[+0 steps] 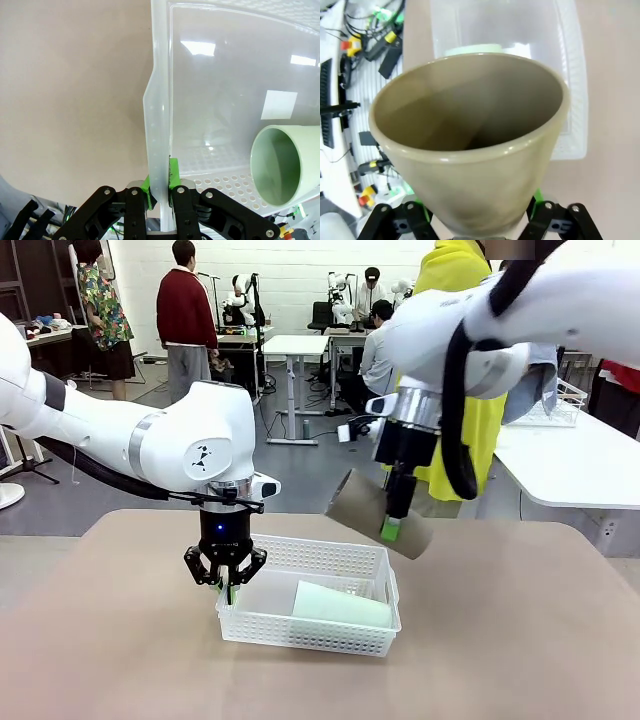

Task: Clean and organize the cups into the basket.
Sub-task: Pick up the Reusable plastic cup from the right side of the table and stack it inside the Organizing basket in the center of the table.

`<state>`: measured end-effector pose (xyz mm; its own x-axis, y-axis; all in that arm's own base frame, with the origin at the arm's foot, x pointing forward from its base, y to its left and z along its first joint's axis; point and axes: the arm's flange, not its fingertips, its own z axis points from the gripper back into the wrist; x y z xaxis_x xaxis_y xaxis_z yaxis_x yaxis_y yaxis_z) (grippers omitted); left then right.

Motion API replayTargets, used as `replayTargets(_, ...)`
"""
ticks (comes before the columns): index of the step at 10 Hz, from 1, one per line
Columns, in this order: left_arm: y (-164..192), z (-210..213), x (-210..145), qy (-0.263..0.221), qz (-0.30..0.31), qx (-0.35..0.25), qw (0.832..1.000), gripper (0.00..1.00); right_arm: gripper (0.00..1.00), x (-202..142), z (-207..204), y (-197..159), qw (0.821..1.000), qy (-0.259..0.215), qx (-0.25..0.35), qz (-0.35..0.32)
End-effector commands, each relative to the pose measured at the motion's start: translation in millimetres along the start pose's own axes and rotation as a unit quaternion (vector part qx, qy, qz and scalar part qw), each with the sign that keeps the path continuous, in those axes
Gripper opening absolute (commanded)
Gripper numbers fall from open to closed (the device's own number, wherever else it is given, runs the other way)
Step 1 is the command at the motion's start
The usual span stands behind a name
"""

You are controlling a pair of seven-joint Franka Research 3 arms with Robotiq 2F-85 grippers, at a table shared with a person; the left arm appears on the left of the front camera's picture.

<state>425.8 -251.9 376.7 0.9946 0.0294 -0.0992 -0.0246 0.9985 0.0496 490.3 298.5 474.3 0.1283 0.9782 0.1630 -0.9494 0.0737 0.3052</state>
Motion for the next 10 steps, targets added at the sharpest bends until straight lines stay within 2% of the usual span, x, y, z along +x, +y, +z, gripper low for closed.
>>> replayTargets(1,1,2,0,-0.004,0.0,0.001,1.0,0.0,0.83,28,3,-12,1.0,0.021,-0.014,-0.004)
replayTargets(3,1,2,0,-0.004,0.0,0.001,1.0,0.0,0.83,31,-2,-10,0.999,0.017,-0.032,0.013)
replayTargets(4,1,2,0,-0.004,0.0,0.001,1.0,0.0,0.83,27,-9,-9,1.0,0.014,-0.005,0.008)
replayTargets(8,1,2,0,-0.004,0.0,0.001,1.0,0.0,0.83,31,-7,-10,1.0,0.014,-0.008,0.011)
replayTargets(9,1,2,0,-0.004,0.0,0.001,1.0,0.0,0.83,44,-20,-1,0.997,0.055,-0.058,0.006)
replayTargets(10,1,2,0,-0.004,0.0,0.001,1.0,0.0,0.83,56,-33,3,0.993,0.073,-0.092,-0.003)
